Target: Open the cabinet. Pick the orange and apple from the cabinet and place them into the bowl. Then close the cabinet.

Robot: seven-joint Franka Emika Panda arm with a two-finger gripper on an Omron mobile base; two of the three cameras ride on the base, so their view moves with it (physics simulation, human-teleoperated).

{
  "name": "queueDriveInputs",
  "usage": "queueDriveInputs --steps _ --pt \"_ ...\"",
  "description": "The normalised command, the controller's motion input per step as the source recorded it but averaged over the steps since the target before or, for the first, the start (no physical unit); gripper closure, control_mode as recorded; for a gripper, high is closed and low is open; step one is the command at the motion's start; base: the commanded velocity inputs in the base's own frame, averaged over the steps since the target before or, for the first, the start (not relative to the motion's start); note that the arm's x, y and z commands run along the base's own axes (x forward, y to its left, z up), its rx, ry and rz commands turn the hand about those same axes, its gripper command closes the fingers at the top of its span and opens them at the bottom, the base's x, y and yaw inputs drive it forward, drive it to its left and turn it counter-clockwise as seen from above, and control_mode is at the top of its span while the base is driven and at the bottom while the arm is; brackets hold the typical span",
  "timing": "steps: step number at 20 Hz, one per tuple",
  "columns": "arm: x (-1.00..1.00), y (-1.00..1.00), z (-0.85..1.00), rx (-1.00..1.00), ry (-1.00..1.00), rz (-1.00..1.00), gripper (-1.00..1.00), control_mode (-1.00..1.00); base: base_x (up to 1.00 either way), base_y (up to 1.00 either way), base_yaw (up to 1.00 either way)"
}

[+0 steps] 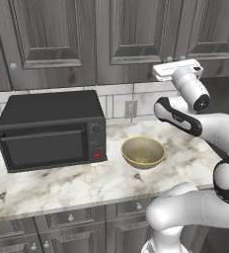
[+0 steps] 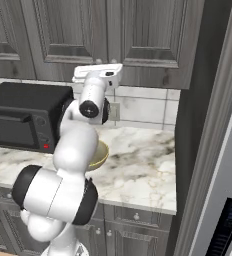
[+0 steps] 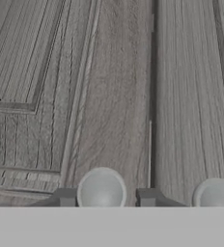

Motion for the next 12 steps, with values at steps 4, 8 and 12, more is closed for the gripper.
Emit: queueDriveInputs --steps 4,8,12 --pt "-0.52 0.16 0.00 0.00 0.09 0.00 1.00 -1.00 0.00 0.00 0.00" --pt "-0.92 0.53 0.01 0.00 0.12 0.00 1.00 -1.00 0.00 0.00 0.00" --pt "-1.00 0.65 0.01 0.00 0.09 0.00 1.00 -1.00 0.00 0.00 0.00"
